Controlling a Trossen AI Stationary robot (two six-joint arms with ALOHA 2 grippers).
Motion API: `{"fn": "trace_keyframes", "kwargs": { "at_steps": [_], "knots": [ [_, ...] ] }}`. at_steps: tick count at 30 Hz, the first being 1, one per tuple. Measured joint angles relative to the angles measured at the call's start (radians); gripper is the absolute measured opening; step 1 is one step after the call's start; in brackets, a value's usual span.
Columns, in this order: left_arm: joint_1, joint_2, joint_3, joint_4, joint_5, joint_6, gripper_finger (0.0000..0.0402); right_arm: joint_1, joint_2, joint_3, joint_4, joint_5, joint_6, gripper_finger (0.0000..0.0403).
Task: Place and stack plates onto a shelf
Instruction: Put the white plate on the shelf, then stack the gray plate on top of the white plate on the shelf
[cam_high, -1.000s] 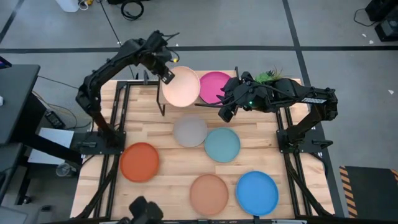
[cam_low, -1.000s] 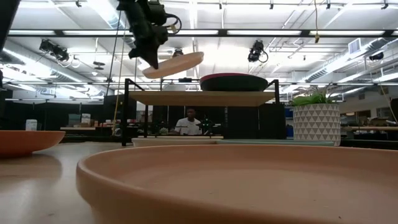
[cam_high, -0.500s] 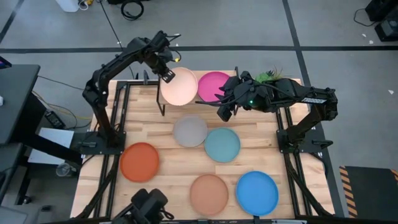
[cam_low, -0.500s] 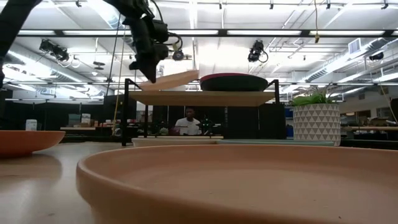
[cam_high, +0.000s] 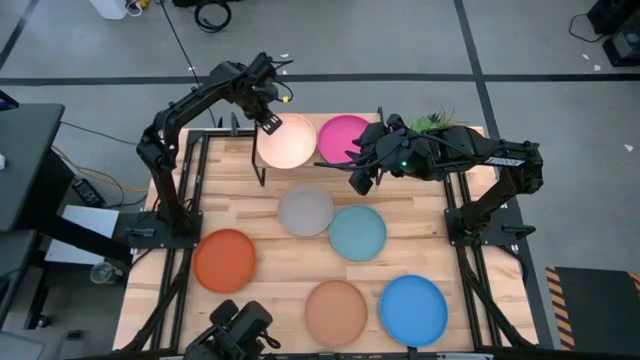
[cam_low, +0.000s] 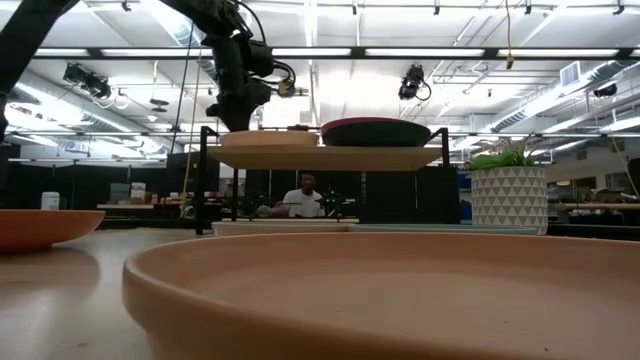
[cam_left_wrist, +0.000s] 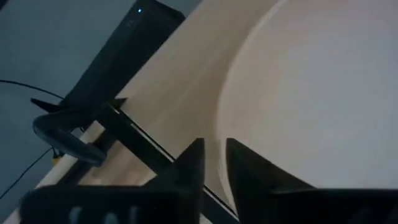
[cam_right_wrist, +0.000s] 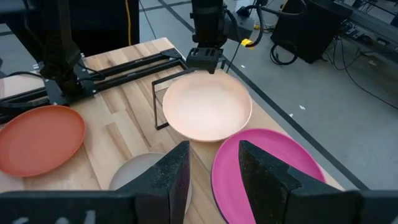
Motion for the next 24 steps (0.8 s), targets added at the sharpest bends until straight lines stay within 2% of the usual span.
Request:
{"fn": "trace_keyframes", "kwargs": {
  "at_steps": [6, 11, 16, 20, 24],
  "knots": [
    [0.0, 0.0, 0.034, 0.042, 0.015, 0.021, 0.0137, 0.0, 0.0, 0.0, 0.0, 0.0, -0.003, 0.0143],
    [-0.026, -0.028, 0.12, 0.077, 0.192, 0.146, 0.0153, 0.0, 0.0, 0.0, -0.008, 0.0, -0.007, 0.0143],
    [-0.107, -0.104, 0.126, 0.081, 0.361, 0.233, 0.0154, 0.0, 0.0, 0.0, -0.072, -0.008, 0.015, 0.0143],
    [-0.201, -0.183, 0.054, 0.1, 0.474, 0.262, 0.0155, 0.0, 0.001, -0.015, -0.112, -0.031, 0.048, 0.0143],
    [-0.311, -0.287, -0.116, 0.122, 0.491, 0.277, 0.0155, 0.003, 0.0, -0.015, -0.163, -0.034, 0.098, 0.0143]
  ]
}}
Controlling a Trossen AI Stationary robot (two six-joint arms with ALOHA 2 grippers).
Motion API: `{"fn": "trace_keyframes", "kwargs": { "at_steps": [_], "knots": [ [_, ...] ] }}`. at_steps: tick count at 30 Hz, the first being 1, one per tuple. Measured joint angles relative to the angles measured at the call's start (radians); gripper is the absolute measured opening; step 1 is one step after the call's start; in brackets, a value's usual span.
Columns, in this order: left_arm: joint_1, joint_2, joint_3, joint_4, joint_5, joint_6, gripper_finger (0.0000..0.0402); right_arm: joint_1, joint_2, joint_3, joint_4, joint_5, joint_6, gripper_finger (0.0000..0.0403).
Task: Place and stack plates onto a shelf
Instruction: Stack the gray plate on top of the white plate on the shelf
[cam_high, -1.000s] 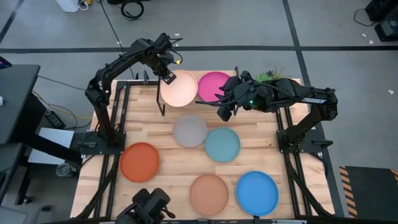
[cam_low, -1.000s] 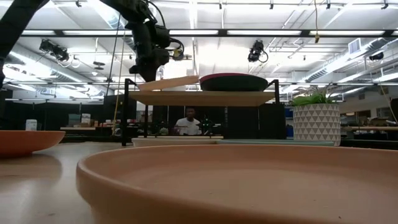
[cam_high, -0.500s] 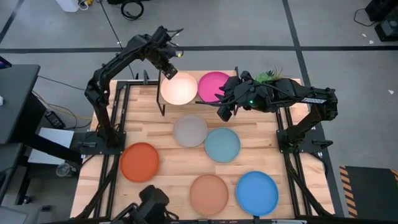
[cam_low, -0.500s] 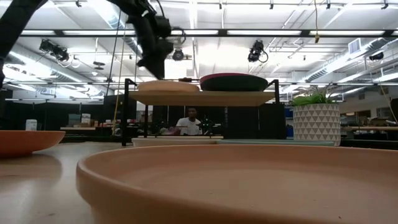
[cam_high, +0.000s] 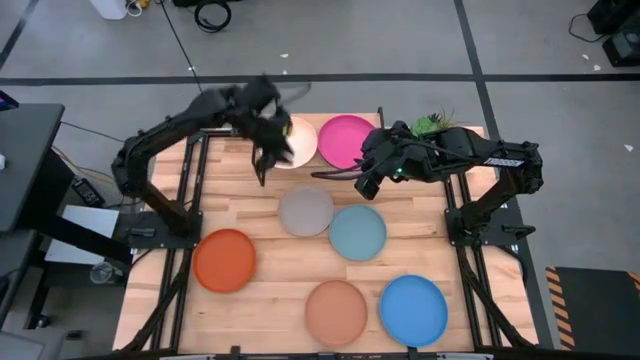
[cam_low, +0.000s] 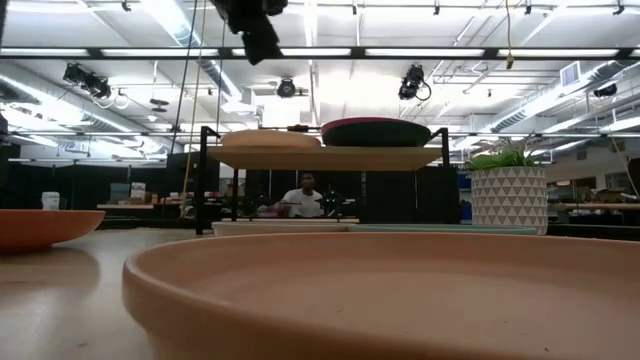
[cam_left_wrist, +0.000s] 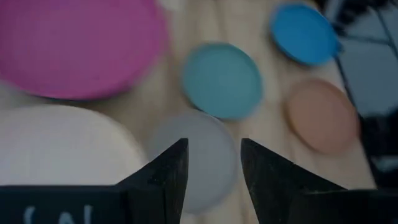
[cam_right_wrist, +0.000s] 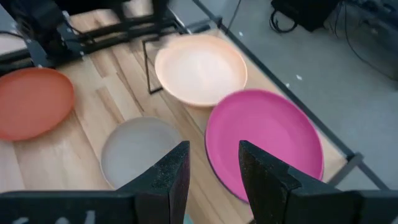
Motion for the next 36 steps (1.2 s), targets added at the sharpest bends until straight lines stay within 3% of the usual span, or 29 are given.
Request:
{"fn": "trace_keyframes", "kwargs": {
  "at_steps": [9, 15, 19, 26, 36],
  "knots": [
    [-0.228, -0.192, -0.445, 0.268, -0.031, -0.187, 0.0155, 0.006, -0.003, 0.0, -0.023, 0.0, -0.02, 0.0143],
    [-0.397, -0.153, -0.631, 0.429, -0.256, -0.2, 0.0155, -0.002, -0.003, 0.0, -0.017, 0.0, -0.03, 0.0143],
    [-0.47, -0.106, -0.694, 0.517, -0.382, -0.178, 0.0155, 0.0, -0.003, 0.0, -0.008, -0.011, -0.03, 0.0143],
    [-0.533, -0.007, -0.761, 0.623, -0.423, -0.019, 0.0155, 0.001, -0.003, 0.0, 0.038, -0.053, -0.023, 0.0143],
    [-0.537, 0.147, -0.781, 0.651, -0.551, -0.031, 0.0154, 0.014, -0.003, 0.0, 0.083, -0.052, -0.023, 0.0143]
  ]
}}
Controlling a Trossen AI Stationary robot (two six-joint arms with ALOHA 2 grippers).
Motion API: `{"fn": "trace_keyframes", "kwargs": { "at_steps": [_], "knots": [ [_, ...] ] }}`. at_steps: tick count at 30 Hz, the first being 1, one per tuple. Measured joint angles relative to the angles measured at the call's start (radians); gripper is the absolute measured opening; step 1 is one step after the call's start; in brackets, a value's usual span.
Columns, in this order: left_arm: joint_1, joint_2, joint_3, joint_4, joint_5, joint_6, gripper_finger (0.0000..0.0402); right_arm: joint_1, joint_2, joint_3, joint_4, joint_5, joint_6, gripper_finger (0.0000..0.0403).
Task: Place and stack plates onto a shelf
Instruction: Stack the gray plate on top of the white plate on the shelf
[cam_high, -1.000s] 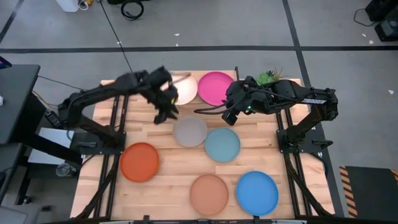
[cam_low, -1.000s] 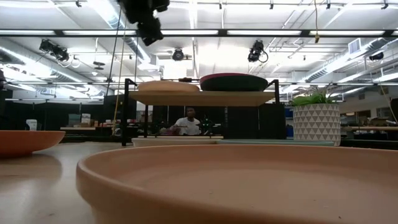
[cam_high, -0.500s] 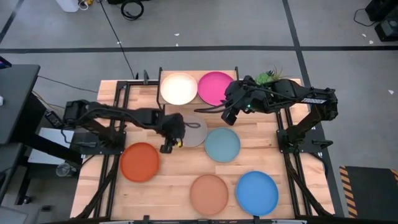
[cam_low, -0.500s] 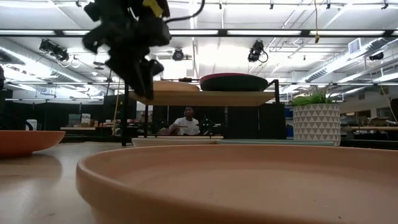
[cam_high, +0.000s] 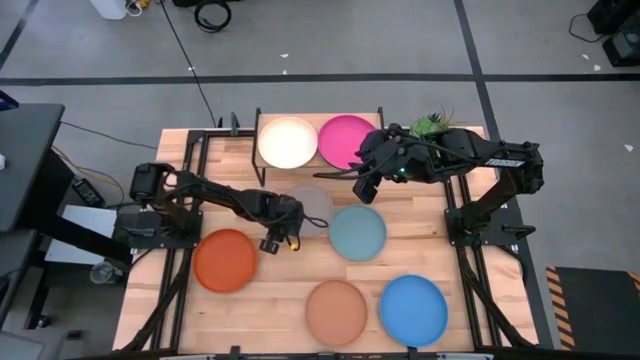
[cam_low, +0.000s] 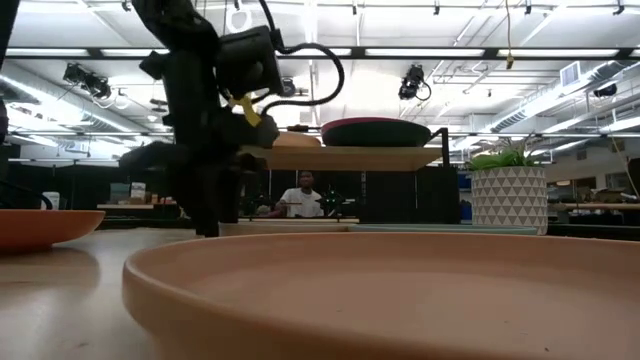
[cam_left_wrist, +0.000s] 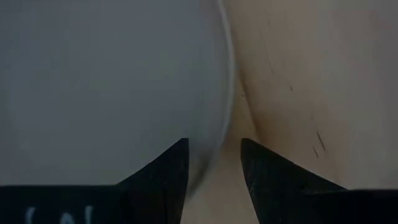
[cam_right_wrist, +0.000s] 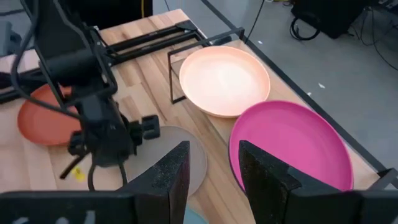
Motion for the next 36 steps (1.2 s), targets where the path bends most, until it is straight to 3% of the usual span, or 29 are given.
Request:
{"fn": "trace_keyframes", "kwargs": {
  "at_steps": [4, 10, 15, 20, 23, 28, 31, 36],
  "knots": [
    [-0.006, 0.014, 0.003, -0.001, 0.003, 0.021, 0.0125, 0.0, 0.0, 0.0, 0.014, 0.0, 0.0, 0.0143],
    [-0.031, -0.009, 0.028, -0.075, 0.021, 0.007, 0.0017, 0.008, 0.0, 0.0, 0.013, -0.001, 0.011, 0.0143],
    [-0.032, -0.096, 0.136, -0.236, 0.242, 0.007, 0.0016, 0.017, 0.0, 0.0, 0.012, 0.001, 0.012, 0.0143],
    [0.015, -0.264, 0.287, -0.301, 0.464, -0.096, 0.0016, 0.018, 0.0, 0.0, 0.01, 0.019, 0.012, 0.0143],
    [0.065, -0.362, 0.357, -0.302, 0.424, -0.139, 0.0016, 0.019, 0.0, 0.0, 0.012, 0.052, 0.011, 0.0143],
    [0.173, -0.46, 0.458, -0.294, 0.204, -0.134, 0.0015, 0.019, 0.0, 0.0, 0.022, 0.09, -0.014, 0.0143],
    [0.24, -0.454, 0.486, -0.343, 0.107, -0.103, 0.0015, 0.019, 0.0, 0.0, 0.055, 0.089, -0.045, 0.0143],
    [0.346, -0.359, 0.486, -0.449, 0.095, -0.034, 0.0014, 0.017, 0.0, 0.0, 0.113, 0.089, -0.092, 0.0143]
  ]
}}
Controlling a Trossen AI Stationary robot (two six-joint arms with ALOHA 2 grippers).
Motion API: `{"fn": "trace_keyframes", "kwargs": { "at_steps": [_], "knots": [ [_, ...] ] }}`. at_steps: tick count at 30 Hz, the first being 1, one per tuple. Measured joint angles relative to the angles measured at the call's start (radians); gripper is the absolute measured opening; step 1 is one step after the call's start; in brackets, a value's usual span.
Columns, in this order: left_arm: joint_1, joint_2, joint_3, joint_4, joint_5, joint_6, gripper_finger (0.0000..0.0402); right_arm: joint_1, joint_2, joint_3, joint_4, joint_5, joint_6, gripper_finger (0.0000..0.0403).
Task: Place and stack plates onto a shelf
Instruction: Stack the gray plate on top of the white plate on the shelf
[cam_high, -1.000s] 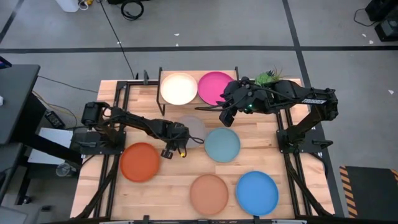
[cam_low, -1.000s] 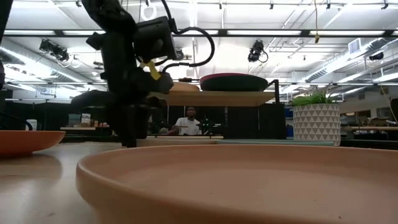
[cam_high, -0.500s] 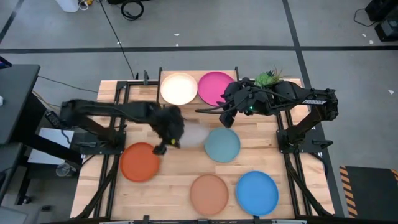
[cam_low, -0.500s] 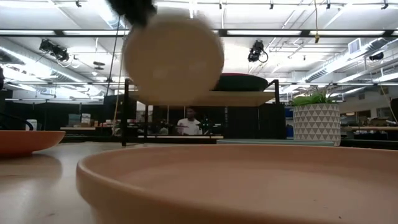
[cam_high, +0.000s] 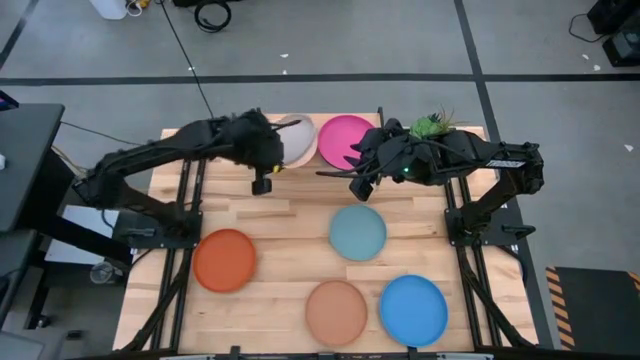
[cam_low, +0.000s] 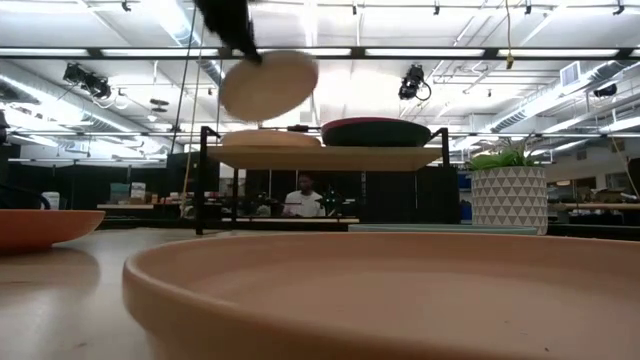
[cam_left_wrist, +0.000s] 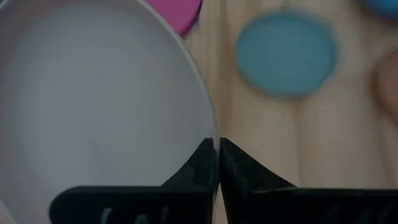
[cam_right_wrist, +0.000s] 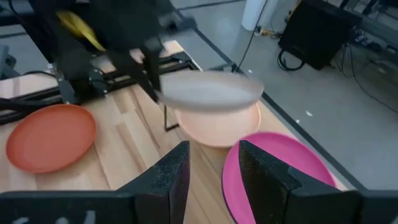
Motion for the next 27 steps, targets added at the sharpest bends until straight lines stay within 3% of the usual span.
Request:
{"fn": "trace_keyframes", "kwargs": {
  "at_steps": [11, 21, 27],
  "knots": [
    [0.082, 0.181, 0.0, -0.049, -0.022, 0.13, 0.0019, -0.001, 0.0, 0.0, 0.012, -0.002, -0.003, 0.0143],
    [0.1, 0.149, 0.022, -0.049, -0.035, 0.118, 0.0134, -0.007, 0.0, 0.0, 0.005, -0.013, -0.006, 0.0143],
    [0.098, 0.119, 0.121, -0.074, 0.023, -0.002, 0.0157, -0.059, 0.005, -0.042, -0.011, -0.09, -0.032, 0.0143]
  ]
}}
